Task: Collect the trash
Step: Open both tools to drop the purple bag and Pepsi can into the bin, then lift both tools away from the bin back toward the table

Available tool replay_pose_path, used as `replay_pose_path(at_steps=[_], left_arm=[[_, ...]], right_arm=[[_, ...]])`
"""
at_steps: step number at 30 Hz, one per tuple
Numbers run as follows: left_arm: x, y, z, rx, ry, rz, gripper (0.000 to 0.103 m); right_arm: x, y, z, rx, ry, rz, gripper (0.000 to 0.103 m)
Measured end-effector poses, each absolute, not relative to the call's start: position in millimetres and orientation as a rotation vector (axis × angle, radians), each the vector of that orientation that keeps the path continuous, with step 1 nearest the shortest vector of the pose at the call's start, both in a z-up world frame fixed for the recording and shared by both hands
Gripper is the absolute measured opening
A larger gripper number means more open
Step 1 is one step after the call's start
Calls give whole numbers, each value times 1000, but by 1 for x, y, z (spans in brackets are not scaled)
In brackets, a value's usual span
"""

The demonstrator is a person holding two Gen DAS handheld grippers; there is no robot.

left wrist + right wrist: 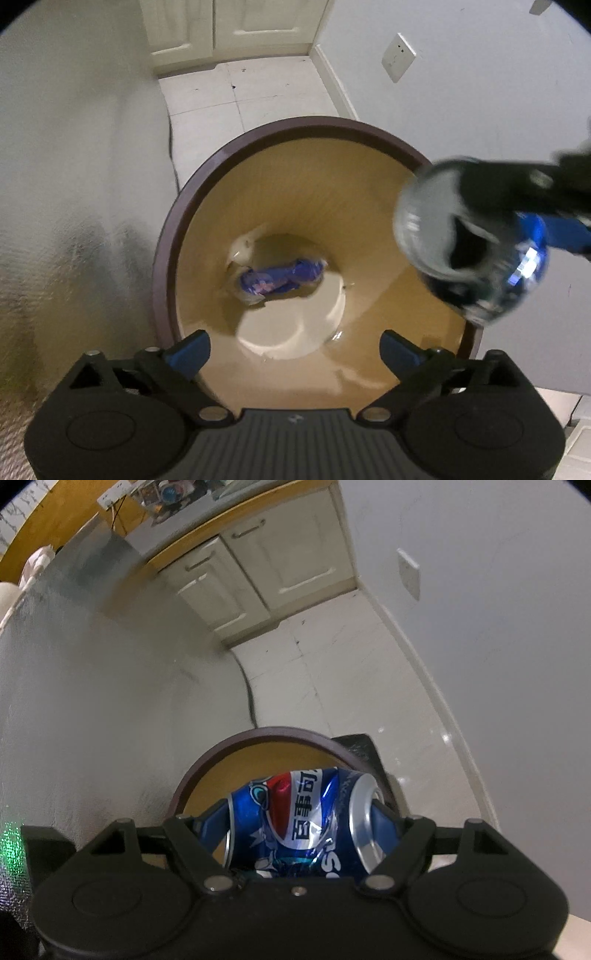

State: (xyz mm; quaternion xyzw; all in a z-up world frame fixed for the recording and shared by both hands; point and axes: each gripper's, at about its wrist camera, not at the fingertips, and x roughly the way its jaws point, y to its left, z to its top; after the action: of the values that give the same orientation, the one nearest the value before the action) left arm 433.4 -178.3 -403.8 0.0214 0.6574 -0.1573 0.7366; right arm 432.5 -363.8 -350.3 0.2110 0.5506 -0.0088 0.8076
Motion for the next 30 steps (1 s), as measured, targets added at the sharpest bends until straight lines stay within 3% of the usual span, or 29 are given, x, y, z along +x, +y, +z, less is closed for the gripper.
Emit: replay_pose_path(at_steps=[8,11,30], left_arm=[[422,-170,-394,79,1440,-309,103],[420,-165,-395,90,1435,-296,103],[409,-161,-375,105,1405,-305,103]], right_arm=[[462,-338,-383,412,1237,62,84],[464,-335,-394,420,1264,76,99],[410,-361,-368,339,1281,66,99]])
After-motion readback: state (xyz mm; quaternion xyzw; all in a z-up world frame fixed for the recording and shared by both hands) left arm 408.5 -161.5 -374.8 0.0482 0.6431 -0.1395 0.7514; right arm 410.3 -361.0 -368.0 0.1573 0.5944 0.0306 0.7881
